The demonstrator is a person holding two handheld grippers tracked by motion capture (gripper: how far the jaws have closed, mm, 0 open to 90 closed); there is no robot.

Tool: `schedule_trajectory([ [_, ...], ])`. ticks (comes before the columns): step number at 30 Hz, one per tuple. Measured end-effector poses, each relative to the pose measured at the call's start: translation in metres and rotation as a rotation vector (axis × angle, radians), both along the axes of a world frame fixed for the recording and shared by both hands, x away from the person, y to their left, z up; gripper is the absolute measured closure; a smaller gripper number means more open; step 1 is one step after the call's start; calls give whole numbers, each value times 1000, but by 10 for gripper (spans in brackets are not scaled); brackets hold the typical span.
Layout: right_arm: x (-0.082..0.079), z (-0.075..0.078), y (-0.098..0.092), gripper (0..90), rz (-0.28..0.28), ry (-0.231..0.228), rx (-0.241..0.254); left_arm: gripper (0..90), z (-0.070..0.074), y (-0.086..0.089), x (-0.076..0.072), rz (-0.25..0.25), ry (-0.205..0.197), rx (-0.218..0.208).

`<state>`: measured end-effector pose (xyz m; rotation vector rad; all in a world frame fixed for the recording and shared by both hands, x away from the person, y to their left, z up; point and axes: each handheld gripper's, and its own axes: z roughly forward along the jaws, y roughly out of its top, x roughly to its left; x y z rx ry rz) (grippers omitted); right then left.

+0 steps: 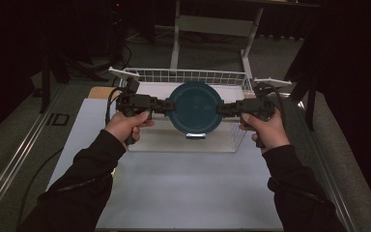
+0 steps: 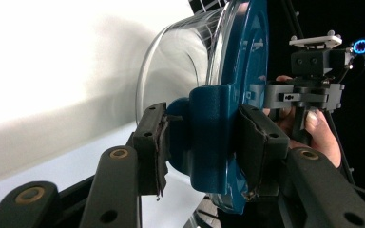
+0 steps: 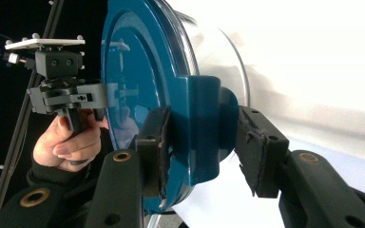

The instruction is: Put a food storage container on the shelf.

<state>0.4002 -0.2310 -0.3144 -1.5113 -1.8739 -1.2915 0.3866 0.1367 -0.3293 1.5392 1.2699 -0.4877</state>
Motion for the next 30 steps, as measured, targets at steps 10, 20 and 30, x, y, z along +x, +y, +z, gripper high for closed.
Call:
schedule_trajectory([
  [10,28,2,5,562,-29,47,3,555,-3,3,20,56,2,-26],
  [20,45,0,9,513,-50,78,-21,469,-11,2,31,68,4,-26],
  [30,38,8,10,467,-62,5,-87,427,-5,-2,24,60,-53,43],
])
